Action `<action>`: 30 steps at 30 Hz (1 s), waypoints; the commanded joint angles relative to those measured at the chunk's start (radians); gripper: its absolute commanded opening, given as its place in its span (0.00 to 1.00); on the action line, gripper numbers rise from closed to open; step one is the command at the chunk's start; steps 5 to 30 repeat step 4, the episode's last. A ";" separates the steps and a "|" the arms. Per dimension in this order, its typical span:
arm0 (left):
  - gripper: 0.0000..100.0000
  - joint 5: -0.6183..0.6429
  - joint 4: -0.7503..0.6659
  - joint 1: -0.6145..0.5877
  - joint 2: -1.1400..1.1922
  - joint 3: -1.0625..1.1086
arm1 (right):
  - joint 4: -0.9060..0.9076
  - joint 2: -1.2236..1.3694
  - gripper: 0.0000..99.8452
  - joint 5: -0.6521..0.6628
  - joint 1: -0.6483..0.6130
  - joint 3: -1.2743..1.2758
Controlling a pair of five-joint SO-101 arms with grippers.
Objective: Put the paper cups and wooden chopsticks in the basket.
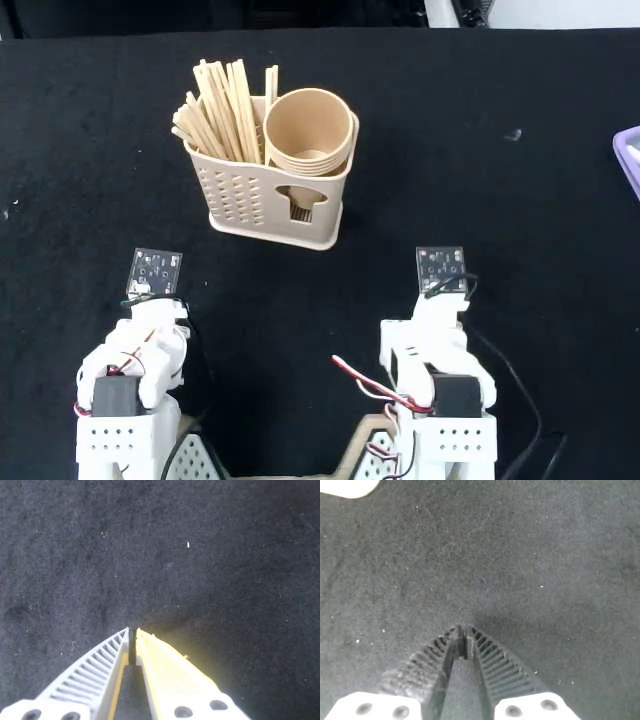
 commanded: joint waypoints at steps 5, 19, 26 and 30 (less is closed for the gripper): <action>0.03 0.005 0.005 -0.012 -0.003 0.022 | 0.006 -0.096 0.01 -0.003 0.012 -0.007; 0.03 0.005 0.005 -0.012 -0.003 0.022 | 0.006 -0.096 0.01 -0.003 0.012 -0.007; 0.03 0.005 0.005 -0.012 -0.003 0.022 | 0.006 -0.096 0.01 -0.003 0.012 -0.007; 0.03 0.005 0.005 -0.012 -0.003 0.022 | 0.006 -0.096 0.01 -0.003 0.012 -0.007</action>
